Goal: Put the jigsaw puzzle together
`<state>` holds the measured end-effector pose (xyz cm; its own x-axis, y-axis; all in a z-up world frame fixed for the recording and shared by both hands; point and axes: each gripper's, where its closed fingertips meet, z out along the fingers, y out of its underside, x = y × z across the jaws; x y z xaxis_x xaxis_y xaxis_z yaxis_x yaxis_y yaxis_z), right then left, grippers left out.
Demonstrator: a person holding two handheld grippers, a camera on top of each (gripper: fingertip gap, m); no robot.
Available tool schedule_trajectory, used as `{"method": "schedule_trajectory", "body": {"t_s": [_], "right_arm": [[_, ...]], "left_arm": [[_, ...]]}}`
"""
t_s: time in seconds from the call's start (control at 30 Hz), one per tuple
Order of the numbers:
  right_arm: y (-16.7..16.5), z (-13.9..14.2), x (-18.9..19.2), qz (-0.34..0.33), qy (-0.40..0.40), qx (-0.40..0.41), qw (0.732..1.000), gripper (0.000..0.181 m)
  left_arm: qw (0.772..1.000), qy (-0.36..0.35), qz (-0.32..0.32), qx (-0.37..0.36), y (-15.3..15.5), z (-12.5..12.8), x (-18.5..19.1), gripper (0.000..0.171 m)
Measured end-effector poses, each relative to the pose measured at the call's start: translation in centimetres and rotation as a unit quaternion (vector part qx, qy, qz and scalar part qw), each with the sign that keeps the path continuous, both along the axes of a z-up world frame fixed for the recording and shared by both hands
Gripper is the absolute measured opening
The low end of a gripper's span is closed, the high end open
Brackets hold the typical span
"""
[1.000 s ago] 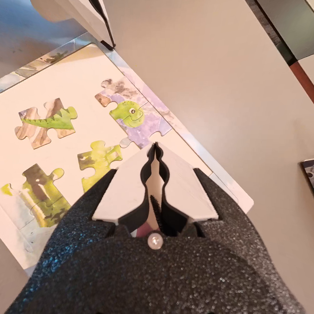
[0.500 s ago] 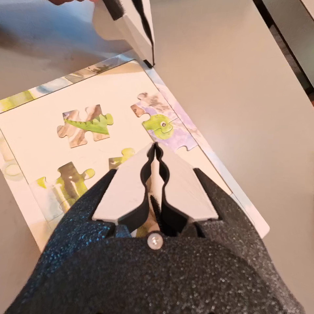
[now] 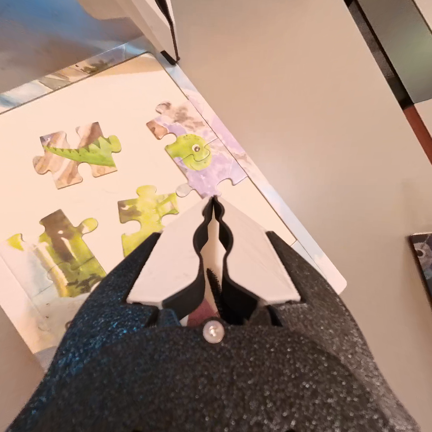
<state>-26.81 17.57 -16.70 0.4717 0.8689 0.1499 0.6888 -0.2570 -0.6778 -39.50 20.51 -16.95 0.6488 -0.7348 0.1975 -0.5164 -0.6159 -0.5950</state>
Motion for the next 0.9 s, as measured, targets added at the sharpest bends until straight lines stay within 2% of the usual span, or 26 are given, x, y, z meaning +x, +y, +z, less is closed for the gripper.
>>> {"method": "schedule_trajectory", "body": {"t_s": [0.9], "right_arm": [[0.04, -0.28, 0.12, -0.007, -0.005, -0.009, 1.000, 0.000]], "left_arm": [[1.000, 0.000, 0.001, 0.001, 0.00, 0.00, 0.01, 0.000]]}}
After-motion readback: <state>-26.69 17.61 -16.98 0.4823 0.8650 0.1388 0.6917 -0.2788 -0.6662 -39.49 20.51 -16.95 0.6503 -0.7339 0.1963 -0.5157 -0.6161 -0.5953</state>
